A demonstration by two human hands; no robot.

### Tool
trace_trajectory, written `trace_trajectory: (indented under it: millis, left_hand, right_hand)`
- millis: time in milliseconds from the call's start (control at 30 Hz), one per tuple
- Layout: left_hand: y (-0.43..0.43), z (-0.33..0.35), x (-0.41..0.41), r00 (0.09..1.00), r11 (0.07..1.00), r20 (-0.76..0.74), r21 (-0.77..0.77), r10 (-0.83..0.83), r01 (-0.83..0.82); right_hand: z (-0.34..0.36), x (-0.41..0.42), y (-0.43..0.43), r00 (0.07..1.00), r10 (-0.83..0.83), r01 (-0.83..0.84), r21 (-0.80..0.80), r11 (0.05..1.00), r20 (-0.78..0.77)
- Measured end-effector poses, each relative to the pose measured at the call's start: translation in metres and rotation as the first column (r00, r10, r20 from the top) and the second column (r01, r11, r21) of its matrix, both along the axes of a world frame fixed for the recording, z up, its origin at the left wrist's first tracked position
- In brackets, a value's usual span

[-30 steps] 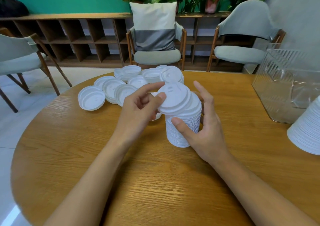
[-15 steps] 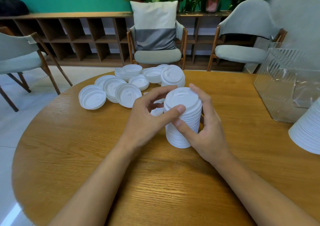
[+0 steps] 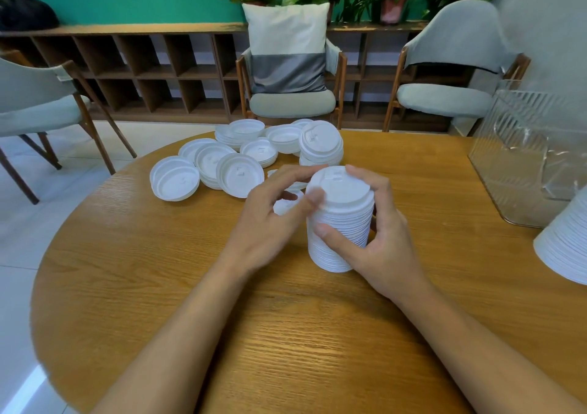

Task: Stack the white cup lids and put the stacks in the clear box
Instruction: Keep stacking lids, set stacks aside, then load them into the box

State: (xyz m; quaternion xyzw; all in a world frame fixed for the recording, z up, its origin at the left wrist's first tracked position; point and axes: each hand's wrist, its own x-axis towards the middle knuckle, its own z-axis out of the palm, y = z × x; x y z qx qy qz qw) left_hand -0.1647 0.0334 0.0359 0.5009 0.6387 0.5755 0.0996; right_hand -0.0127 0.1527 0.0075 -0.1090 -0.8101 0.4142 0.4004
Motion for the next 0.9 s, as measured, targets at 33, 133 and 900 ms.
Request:
trace_trajectory:
  millis: [33,133,900]
  left_hand:
    - [-0.002,-0.001,-0.004,0.999,0.999,-0.004,0.004,0.032,-0.032]
    - [-0.004,-0.008,-0.018,0.961,0.962,-0.085,-0.058,0.262,-0.267]
    - [-0.008,0.008,-0.023,0.965,0.983,0.192,0.015,0.179,-0.185]
  right_hand:
    - [0.000,0.000,0.000,1.000,-0.014,0.014,0.011,1.000,-0.007]
    - [0.001,0.001,0.001,0.999,-0.045,0.046,0.014,0.999,-0.021]
    - [-0.001,0.000,0.002,0.998,-0.050,0.050,-0.013,0.999,-0.030]
